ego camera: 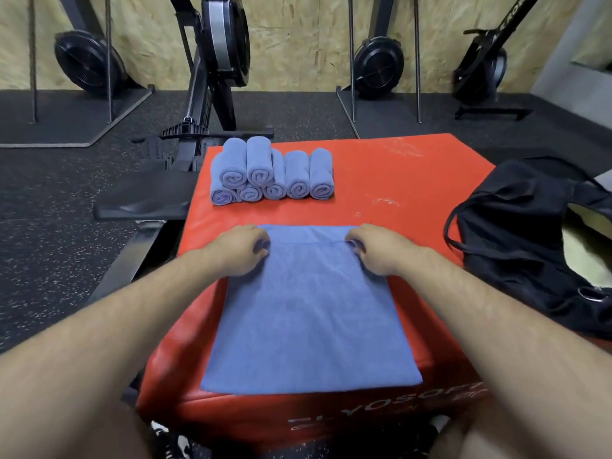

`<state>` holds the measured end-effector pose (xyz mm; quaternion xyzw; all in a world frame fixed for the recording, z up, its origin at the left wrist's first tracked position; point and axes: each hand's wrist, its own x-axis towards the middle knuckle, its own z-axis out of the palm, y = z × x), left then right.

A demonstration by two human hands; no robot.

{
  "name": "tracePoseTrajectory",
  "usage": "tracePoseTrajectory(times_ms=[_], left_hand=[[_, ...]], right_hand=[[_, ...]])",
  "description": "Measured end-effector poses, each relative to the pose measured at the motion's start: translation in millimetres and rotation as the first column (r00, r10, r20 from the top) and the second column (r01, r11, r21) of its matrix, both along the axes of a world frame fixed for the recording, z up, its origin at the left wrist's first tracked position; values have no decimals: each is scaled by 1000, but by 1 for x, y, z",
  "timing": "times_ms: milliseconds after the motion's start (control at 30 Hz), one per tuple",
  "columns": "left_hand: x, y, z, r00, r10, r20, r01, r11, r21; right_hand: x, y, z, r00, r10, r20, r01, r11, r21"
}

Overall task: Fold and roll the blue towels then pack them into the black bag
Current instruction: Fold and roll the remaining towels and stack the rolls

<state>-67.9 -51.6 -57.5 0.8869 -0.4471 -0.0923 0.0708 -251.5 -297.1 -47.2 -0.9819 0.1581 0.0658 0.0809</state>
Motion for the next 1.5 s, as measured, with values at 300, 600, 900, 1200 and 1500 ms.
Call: tracePoseTrajectory(times_ms=[300,600,900,1200,1500], left_hand=[[35,1,-5,1000,3,-12,-4,995,-99],[40,-2,-3,984,137,-110,-159,959,-234],[44,-22,-18,970,238,52,-212,931,-298],[47,-23,-21,988,148,-46,-155,948,-277],[41,-14,-1,984,165,-63,-176,935,-308]], right_hand=[[14,-29,-9,993,-103,51,90,973,215],[17,-48,-7,954,-249,165,195,938,288],[41,-45,-23,940,-295,173,280,954,108],[41,-35,-29,960,-219,175,212,976,57],[28,-36,2,882,-264,390,171,951,258]])
